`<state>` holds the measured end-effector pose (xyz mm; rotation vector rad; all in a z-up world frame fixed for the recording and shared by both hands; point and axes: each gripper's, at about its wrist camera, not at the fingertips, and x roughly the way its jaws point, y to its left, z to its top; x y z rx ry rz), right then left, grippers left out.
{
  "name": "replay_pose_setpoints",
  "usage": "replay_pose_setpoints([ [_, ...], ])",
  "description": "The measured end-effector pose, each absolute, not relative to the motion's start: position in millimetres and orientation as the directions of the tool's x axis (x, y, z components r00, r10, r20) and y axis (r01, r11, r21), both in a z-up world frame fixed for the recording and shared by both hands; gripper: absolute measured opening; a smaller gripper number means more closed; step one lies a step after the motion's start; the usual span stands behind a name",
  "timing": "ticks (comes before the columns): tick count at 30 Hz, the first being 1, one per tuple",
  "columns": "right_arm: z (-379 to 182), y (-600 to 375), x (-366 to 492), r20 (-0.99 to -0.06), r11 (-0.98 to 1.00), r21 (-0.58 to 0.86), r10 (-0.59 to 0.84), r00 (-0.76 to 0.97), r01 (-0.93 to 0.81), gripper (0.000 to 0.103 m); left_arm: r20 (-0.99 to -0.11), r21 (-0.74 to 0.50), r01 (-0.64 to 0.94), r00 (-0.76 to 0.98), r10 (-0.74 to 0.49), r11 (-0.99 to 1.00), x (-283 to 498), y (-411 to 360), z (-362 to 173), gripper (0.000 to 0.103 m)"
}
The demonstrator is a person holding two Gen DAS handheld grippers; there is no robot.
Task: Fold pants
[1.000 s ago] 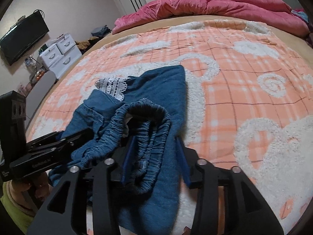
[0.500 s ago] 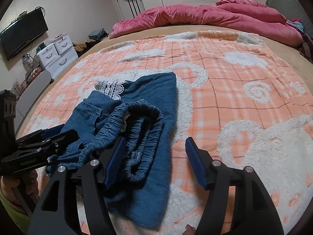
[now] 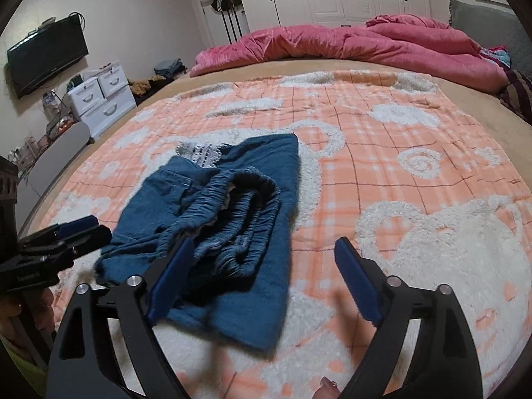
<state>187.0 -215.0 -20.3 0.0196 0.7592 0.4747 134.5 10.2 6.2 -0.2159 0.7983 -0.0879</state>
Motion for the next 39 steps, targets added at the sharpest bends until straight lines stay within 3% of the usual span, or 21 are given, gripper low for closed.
replay_pose_setpoints([
  [14,-14,-233,136,-0.619,0.910,0.177,0.400,0.676,-0.376,0.098,-0.676,-0.210,0.006,0.721,-0.150,0.978,88,0,16,0.093],
  [39,-14,-237,52,-0.622,0.919,0.085,0.352,0.700,-0.386,0.098,-0.684,-0.163,-0.006,0.722,-0.109,0.987,15,-17,6,0.093],
])
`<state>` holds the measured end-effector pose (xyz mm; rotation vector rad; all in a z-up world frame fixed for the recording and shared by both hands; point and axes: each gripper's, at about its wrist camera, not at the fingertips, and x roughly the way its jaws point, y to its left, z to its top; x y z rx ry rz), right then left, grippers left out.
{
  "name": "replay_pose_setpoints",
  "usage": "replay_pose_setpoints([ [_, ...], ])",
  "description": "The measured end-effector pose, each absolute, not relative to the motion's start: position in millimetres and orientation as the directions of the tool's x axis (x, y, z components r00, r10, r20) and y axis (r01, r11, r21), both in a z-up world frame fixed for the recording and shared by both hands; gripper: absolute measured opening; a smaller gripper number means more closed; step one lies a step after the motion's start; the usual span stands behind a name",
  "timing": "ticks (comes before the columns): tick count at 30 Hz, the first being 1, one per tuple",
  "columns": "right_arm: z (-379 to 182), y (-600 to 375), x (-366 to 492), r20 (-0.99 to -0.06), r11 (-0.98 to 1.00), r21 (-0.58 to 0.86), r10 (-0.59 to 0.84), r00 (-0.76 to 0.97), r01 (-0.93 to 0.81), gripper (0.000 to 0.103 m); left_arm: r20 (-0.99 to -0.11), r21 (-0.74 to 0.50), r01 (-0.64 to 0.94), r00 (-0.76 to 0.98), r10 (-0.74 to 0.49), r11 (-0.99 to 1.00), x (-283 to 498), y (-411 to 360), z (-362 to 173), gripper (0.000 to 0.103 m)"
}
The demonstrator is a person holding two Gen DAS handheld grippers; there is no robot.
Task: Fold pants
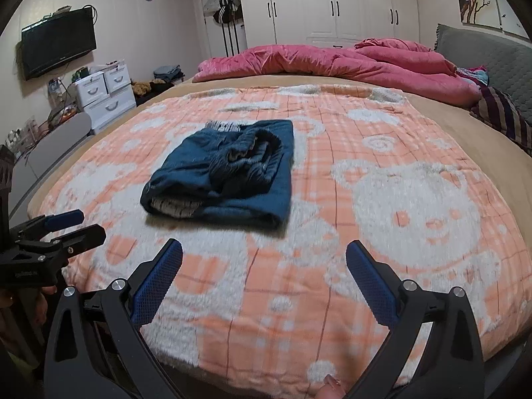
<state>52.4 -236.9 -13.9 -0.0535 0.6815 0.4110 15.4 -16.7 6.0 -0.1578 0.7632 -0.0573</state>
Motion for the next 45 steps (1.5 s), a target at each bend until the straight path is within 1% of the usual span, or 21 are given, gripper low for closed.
replay_pose_setpoints([
  [16,-27,-242,16,-0.627,0.917,0.080,0.352,0.695,-0.392,0.098,-0.684,-0.169,0.001,0.719,-0.118,0.986,-9,-31,-5,0.093],
  [30,-35,-242,11,-0.629,0.915,0.076,0.351,0.693,-0.395,0.098,-0.678,-0.169,-0.011,0.727,-0.109,0.985,-23,-30,-16,0.093],
  [45,-50,-242,16,-0.645,0.914,0.091,0.357,0.675,-0.396,0.098,-0.705,-0.153,-0.012,0.702,-0.101,0.988,-19,-33,-25,0.093],
])
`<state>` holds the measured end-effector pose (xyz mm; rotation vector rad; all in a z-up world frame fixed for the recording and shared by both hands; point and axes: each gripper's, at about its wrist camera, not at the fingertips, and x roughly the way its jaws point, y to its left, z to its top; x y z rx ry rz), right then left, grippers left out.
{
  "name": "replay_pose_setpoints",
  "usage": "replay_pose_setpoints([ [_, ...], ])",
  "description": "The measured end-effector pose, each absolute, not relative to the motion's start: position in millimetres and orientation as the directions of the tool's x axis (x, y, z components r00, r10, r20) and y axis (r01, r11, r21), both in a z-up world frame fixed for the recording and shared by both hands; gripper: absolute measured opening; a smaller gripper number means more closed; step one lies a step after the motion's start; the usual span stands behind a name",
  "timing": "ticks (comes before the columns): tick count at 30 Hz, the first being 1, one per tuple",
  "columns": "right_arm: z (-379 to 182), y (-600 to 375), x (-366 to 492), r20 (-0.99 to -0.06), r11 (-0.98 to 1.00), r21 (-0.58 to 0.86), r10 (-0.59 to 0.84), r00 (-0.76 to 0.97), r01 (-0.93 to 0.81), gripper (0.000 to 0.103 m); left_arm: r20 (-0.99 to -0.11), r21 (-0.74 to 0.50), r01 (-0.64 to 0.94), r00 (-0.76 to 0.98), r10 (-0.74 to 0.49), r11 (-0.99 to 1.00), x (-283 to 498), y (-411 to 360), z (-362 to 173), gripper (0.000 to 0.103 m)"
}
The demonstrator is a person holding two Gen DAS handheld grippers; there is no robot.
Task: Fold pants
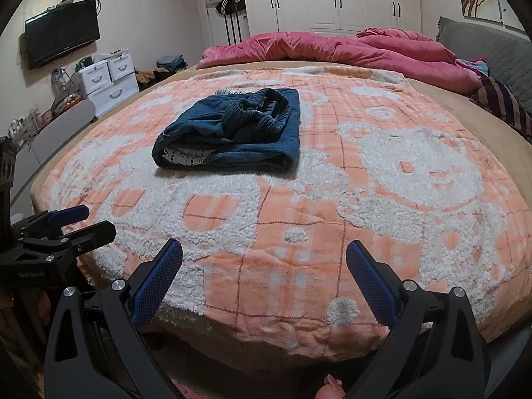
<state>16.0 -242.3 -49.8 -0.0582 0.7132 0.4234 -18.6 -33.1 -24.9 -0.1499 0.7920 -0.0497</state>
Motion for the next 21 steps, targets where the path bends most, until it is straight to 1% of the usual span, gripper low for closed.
replay_pose_setpoints([
  [21,-47.5,-243.3,15.1,-0.645,0.918,0.087,0.349,0.680,-0.388,0.098,-0.697,-0.152,-0.017,0.710,-0.095,0.988,-21.0,-32.6,-20.9,0.093],
])
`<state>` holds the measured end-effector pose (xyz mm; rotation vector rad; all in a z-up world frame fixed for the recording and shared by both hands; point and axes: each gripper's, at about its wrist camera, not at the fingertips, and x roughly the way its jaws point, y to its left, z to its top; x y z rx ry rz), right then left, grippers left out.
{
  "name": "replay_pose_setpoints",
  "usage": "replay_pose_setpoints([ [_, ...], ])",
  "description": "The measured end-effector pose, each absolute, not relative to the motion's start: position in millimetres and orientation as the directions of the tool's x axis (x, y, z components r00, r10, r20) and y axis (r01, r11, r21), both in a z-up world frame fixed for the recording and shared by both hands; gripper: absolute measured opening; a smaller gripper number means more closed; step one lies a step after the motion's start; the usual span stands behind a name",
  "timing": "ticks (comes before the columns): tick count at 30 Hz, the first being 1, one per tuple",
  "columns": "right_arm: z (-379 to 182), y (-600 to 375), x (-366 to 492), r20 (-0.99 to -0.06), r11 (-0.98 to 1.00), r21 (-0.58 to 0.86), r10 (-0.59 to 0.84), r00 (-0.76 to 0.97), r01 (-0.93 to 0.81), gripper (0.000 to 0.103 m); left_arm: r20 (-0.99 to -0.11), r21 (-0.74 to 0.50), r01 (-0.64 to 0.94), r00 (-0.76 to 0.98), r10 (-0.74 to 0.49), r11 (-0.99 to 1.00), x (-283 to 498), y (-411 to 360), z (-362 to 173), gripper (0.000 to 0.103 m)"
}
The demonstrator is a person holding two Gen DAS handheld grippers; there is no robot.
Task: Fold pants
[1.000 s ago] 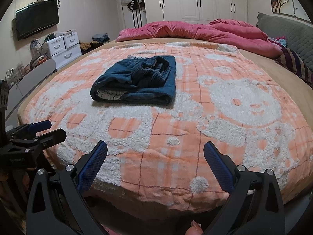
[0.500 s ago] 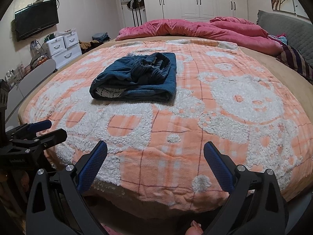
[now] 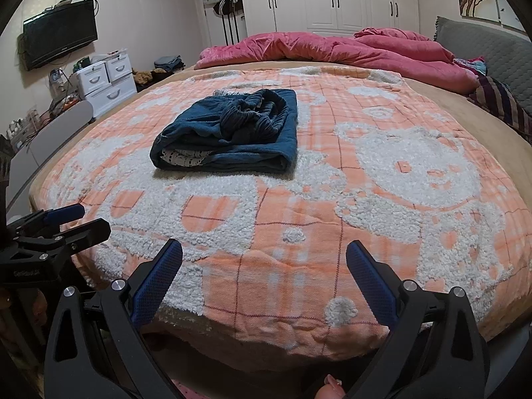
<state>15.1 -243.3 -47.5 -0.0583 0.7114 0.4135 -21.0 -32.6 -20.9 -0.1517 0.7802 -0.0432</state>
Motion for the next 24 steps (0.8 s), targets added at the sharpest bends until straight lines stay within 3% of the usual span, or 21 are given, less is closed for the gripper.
replay_pose_setpoints([
  [24,-49.3,-241.6,18.7,-0.655,0.921,0.080,0.337,0.677,-0.381,0.098,-0.705,-0.166,-0.009,0.701,-0.113,0.986,-19.7,-31.8,-23.1,0.093],
])
